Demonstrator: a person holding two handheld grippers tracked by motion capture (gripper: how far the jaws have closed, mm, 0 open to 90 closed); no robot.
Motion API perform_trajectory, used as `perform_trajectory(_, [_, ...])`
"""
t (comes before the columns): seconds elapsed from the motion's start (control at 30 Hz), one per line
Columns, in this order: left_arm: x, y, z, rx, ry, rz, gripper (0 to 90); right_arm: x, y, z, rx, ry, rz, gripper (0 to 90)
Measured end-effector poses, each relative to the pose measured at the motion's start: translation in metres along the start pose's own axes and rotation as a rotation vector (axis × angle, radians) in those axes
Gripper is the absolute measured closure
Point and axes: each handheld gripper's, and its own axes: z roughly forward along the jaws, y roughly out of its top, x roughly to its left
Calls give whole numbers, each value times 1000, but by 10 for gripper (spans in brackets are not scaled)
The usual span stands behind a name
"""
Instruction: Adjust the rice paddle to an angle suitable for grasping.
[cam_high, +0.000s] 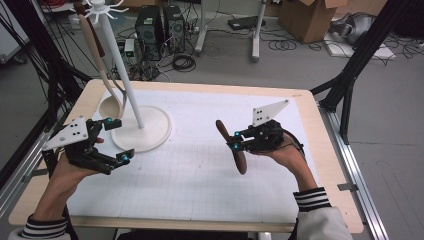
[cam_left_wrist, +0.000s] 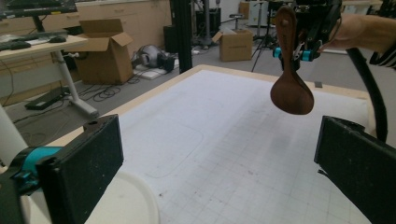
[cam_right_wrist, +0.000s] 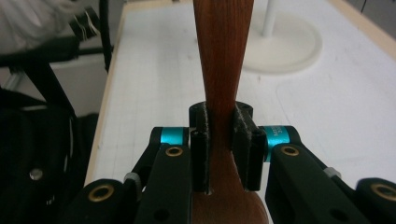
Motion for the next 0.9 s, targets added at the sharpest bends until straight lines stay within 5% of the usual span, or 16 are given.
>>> perform_trajectory(0.33, [-2,20,9,-22,-64,17,17,2,10,5,-194,6,-37,784])
perform_trajectory(0.9, [-8,43,40,-31,-166,39,17,10,28,27,-326,39,-78,784])
